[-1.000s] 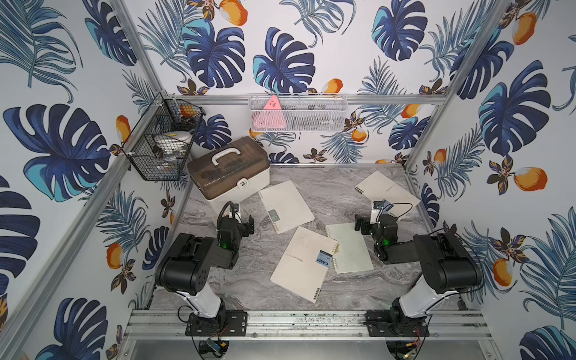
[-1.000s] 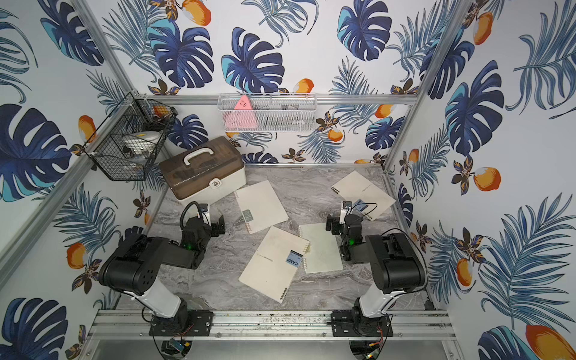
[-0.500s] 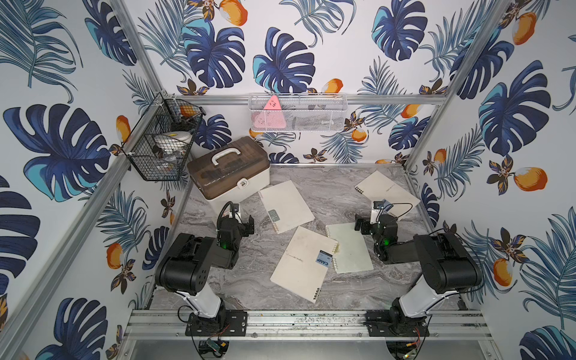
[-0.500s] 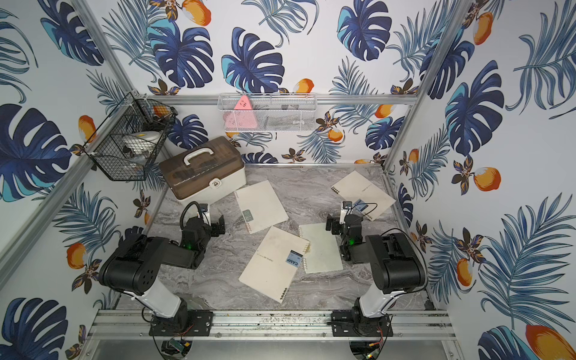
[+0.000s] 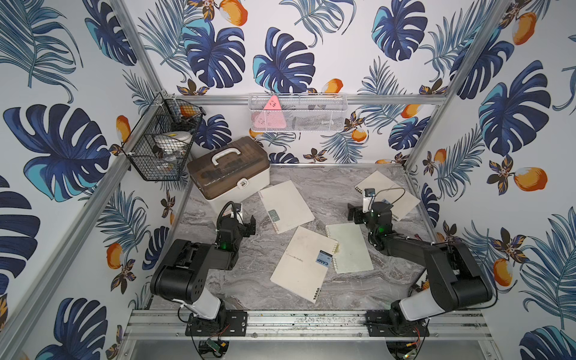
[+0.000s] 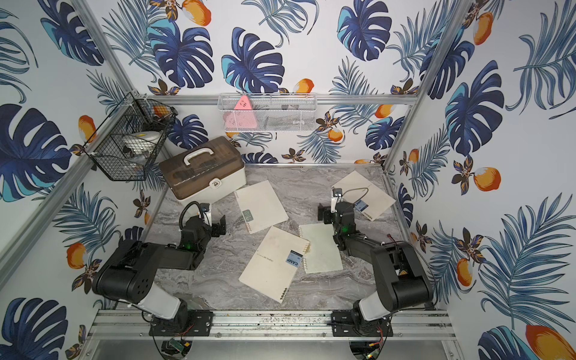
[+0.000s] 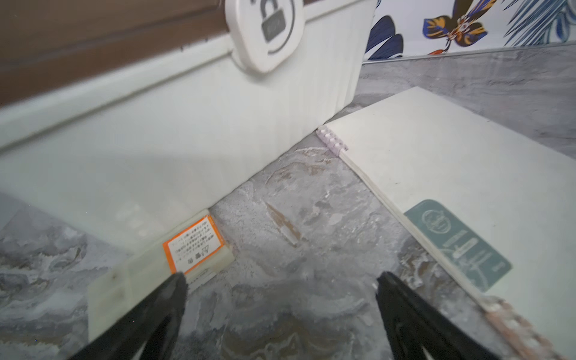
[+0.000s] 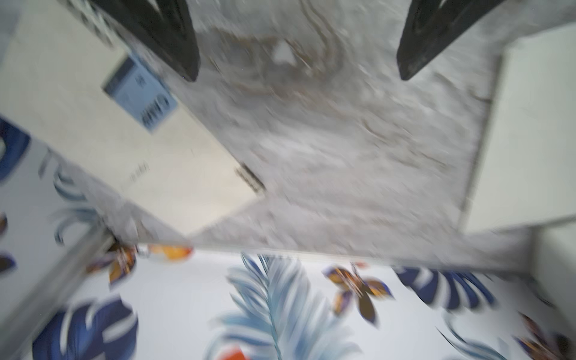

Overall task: Tear off pages from different notebooks
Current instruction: Move the notebook to the center of the board.

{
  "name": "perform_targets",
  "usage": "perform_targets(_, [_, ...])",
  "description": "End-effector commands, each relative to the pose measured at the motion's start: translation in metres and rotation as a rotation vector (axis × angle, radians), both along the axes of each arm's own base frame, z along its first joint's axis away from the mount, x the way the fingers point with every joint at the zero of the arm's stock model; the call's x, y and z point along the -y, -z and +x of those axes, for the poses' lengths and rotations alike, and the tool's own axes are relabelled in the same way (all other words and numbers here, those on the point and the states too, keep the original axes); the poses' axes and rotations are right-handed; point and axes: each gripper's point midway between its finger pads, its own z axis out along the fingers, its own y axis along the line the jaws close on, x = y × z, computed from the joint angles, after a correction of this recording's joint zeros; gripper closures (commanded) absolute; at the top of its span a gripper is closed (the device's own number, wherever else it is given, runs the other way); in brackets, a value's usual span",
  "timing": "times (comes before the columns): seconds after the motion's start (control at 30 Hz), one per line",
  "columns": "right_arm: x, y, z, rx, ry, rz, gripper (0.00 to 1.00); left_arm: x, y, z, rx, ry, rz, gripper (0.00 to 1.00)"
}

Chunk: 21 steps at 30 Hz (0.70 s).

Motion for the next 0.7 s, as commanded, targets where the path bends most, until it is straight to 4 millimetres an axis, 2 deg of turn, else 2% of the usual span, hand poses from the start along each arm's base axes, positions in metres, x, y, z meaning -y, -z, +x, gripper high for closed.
perform_targets(0.0, [0.021,-0.014,-0.022,-0.091,0.209,0.204,0.00,-0.013,-0.040,-0.007,0.005,-0.144,-0.037,0.01])
perform_targets(0.03, [0.026,-0.013,-0.029,-0.139,0.257,0.293,0.00,-0.023,-0.049,-0.016,-0.013,-0.252,-0.156,0.01])
perform_targets(0.07, [0.018,-0.014,-0.032,-0.194,0.194,0.346,0.00,-0.038,-0.051,-0.030,-0.049,-0.421,-0.319,0.01])
perform_targets(0.1, [0.001,-0.014,-0.035,-0.251,0.093,0.360,0.00,-0.042,-0.042,-0.048,-0.144,-0.549,-0.455,0.01])
perform_targets(0.13, [-0.007,-0.011,-0.041,-0.319,0.063,0.364,0.00,-0.036,-0.039,-0.052,-0.213,-0.563,-0.509,0.01])
perform_targets(0.2, [-0.023,0.007,-0.061,-0.501,0.051,0.359,0.00,0.009,-0.031,-0.038,-0.370,-0.341,-0.561,0.01])
perform_targets(0.23, [-0.030,0.015,-0.074,-0.563,0.048,0.317,0.00,0.026,-0.021,-0.040,-0.452,-0.289,-0.586,0.01])
perform_targets(0.3, [-0.051,0.025,-0.105,-0.638,-0.016,0.207,0.00,0.053,-0.008,-0.056,-0.576,-0.233,-0.554,0.01])
perform_targets(0.4, [-0.067,0.037,-0.152,-0.707,-0.101,0.165,0.00,0.087,-0.014,-0.085,-0.589,-0.125,-0.424,0.01])
perform_targets(0.47, [-0.071,0.047,-0.174,-0.762,-0.129,0.224,0.00,0.098,-0.017,-0.097,-0.588,-0.061,-0.445,0.01])
perform_targets(0.53, [-0.085,0.055,-0.189,-0.814,-0.183,0.250,0.00,0.098,-0.012,-0.104,-0.618,-0.057,-0.440,0.01])
perform_targets(0.67, [-0.094,0.076,-0.201,-0.884,-0.178,0.158,0.00,0.099,-0.003,-0.111,-0.683,-0.061,-0.372,0.01])
